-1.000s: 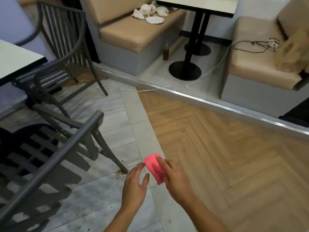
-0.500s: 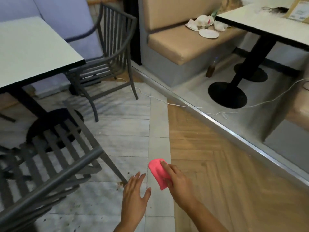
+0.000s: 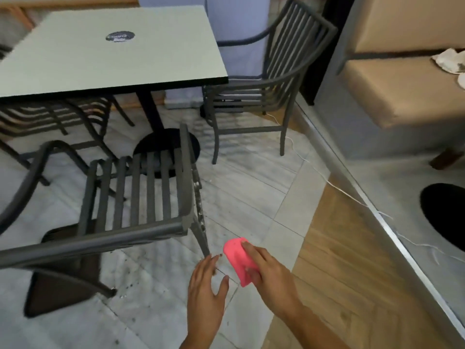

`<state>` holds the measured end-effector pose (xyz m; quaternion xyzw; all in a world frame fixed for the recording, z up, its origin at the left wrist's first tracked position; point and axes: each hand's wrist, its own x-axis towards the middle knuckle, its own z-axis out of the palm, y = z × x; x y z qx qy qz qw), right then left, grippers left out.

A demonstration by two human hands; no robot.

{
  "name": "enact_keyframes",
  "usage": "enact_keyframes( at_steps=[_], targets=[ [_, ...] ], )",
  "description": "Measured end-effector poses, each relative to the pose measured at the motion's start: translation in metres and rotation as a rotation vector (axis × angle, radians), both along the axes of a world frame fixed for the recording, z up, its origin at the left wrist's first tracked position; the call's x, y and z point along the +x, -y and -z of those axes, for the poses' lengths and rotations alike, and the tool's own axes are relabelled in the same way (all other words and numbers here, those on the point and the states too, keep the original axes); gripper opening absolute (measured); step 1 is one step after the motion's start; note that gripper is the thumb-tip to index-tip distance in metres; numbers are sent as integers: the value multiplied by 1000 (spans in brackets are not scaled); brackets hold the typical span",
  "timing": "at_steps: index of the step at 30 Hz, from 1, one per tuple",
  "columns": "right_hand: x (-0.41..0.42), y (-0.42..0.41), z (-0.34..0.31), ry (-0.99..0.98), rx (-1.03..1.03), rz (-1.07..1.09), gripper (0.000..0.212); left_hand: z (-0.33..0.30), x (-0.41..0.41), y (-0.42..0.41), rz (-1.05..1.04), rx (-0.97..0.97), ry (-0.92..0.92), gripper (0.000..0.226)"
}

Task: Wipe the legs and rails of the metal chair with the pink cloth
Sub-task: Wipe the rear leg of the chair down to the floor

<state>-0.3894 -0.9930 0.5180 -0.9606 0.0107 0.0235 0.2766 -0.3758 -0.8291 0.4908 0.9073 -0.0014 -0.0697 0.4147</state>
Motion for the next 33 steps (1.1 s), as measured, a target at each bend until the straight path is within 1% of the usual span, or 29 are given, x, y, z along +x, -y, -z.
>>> enact_keyframes(
  at_steps=[2, 4, 8, 17, 19, 22, 25, 28, 30, 33],
  targets=[
    [18, -6, 1, 22, 14, -41, 60, 0, 8, -3, -62, -14, -3, 50],
    [34, -13, 2, 41, 47, -76, 54, 0, 16, -6, -106, -28, -1, 49],
    [57, -22, 10, 99, 124, -97, 48, 5, 29, -5, -209, -66, 14, 50],
    [93, -24, 33, 154, 252, -214, 59, 15, 52, 10, -463, -245, 37, 43],
    [100, -22, 37, 189, 293, -237, 59, 19, 58, 12, -512, -273, 90, 42],
    [110, -22, 49, 251, 350, -266, 50, 27, 71, 14, -573, -286, 223, 42],
    [122, -28, 61, 404, 399, -257, 49, 37, 83, 12, -617, -304, 327, 41],
    [134, -42, 71, 605, 462, -246, 47, 50, 95, 10, -588, -328, 417, 39],
    [137, -53, 84, 740, 521, -237, 48, 59, 100, 11, -577, -371, 487, 38],
    [143, -69, 107, 905, 556, -216, 45, 76, 107, 10, -545, -486, 628, 27]
  ],
)
